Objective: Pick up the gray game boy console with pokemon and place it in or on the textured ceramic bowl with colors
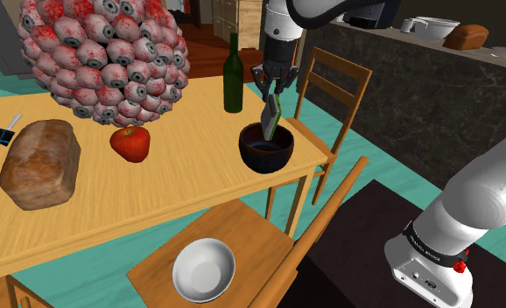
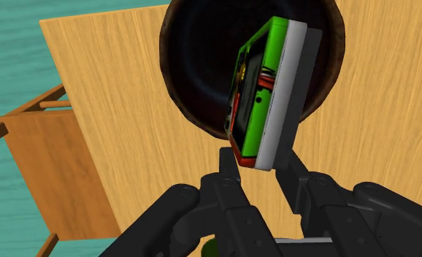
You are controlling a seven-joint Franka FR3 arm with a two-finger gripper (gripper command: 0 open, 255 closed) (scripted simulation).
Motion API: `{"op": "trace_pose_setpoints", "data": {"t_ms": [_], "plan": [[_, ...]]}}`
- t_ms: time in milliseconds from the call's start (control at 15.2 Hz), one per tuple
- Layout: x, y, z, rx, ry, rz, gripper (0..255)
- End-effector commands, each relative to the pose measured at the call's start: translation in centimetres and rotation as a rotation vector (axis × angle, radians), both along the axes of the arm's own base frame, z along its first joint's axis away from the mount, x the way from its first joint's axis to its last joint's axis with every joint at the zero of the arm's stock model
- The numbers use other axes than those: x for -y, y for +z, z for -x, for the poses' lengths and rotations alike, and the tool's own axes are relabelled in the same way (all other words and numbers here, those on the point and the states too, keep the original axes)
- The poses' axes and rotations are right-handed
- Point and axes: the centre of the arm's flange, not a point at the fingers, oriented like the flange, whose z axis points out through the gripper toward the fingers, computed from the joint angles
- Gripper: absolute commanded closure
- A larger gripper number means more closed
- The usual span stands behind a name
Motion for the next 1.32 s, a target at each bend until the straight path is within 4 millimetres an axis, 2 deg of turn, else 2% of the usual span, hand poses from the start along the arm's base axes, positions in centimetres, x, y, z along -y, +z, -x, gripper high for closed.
{"op": "trace_pose_setpoints", "data": {"t_ms": [0, 66, 132, 462, 726, 1254], "plan": [[0.0, 0.0, 0.0, 0.0, 0.0, 0.0, 255], [0.0, 0.0, 0.0, 0.0, 0.0, 0.0, 255], [0.0, 0.0, 0.0, 0.0, 0.0, 0.0, 0], [0.0, 0.0, 0.0, 0.0, 0.0, 0.0, 0], [-0.1, 5.0, 0.6, 0.0, 0.0, 0.0, 0], [-0.1, 5.0, 0.6, 0.001, 0.0, 0.0, 0]]}}
